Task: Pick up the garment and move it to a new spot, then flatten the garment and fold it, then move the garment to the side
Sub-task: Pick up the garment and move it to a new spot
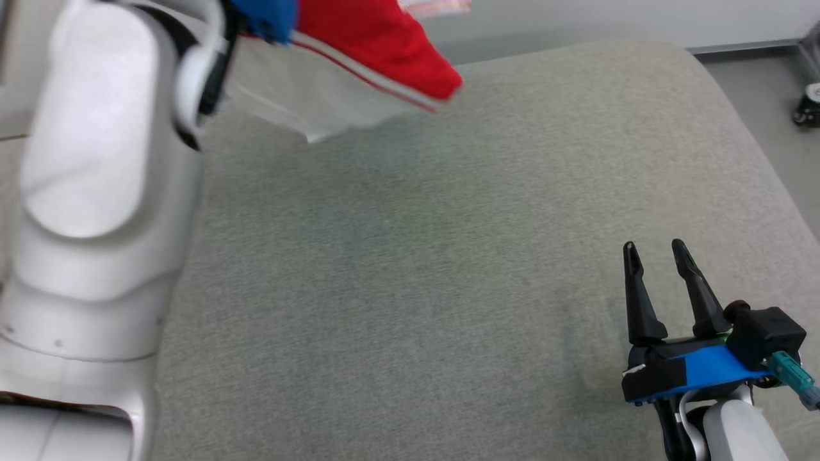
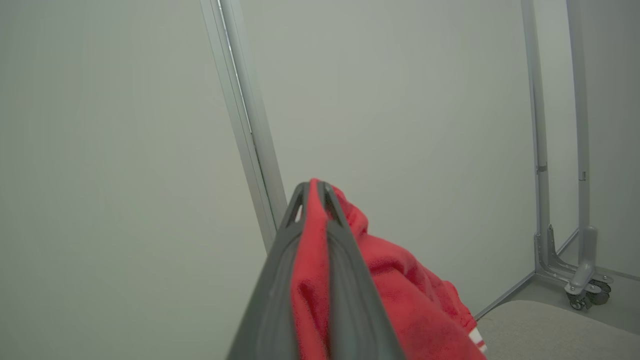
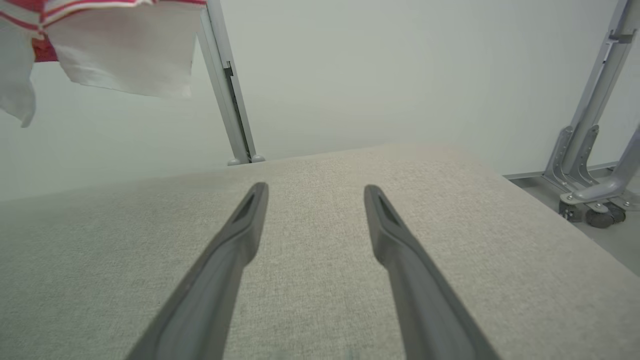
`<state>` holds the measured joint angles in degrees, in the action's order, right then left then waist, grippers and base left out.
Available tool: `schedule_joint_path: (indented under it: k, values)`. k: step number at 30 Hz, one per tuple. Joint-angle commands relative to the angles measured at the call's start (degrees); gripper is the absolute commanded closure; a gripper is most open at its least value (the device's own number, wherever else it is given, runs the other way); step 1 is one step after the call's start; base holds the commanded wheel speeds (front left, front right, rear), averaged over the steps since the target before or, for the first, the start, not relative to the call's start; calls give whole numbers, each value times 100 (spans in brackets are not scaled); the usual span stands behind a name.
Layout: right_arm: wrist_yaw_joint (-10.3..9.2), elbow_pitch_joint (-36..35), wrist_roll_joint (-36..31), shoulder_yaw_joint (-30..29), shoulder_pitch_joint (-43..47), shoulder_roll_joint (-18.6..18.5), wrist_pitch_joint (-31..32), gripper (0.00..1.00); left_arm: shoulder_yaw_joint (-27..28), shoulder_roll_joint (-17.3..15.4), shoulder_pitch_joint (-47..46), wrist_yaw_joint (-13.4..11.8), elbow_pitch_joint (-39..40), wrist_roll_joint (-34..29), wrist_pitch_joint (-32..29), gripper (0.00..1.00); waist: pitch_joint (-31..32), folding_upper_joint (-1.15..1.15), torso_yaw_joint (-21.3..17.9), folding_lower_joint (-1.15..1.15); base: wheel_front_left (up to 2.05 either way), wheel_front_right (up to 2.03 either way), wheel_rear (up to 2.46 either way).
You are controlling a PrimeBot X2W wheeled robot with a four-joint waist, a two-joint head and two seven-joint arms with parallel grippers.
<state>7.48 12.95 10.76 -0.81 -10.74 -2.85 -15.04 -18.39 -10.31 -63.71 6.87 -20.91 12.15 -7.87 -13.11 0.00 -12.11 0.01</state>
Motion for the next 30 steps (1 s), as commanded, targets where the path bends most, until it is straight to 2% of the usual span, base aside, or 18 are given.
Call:
schedule_joint_path:
  k: [1,7,15,16,17,20,24,28,30]
  values:
    - [3,12,56,-24,-49,-8,-22,0,-128,46,152,18,-124,11,71,100,38,0,-122,-1,0,0,0]
    - [3,10,75,-76,-46,-8,-23,0,-648,297,884,50,-753,143,436,100,14,0,-194,-1,0,0,0]
    - [3,39,51,-26,7,-9,-22,0,-1166,595,2483,44,-1724,430,1032,100,79,0,19,-1,0,0,0]
    - [3,56,39,-3,32,-8,-22,0,-1240,617,2609,48,-1831,434,1085,59,97,0,53,-1,0,0,0]
    - [2,70,30,6,43,-9,-23,0,-1322,633,2718,50,-1947,456,1146,0,118,0,85,-1,0,0,0]
    - [3,112,25,45,60,-10,-23,0,-1464,672,2887,48,-2123,495,1450,0,208,0,163,-1,0,0,0]
    - [2,161,78,89,160,-11,-22,0,-1440,712,3001,-84,-2061,584,2093,0,387,0,242,-1,0,0,0]
    - [2,159,16,55,305,-12,-23,0,-1248,680,3119,-251,-1898,609,2278,0,594,0,386,-1,0,0,0]
    - [3,171,-10,-1,390,-12,-22,0,-1130,558,3196,-328,-1766,576,2307,0,690,0,495,-1,0,0,0]
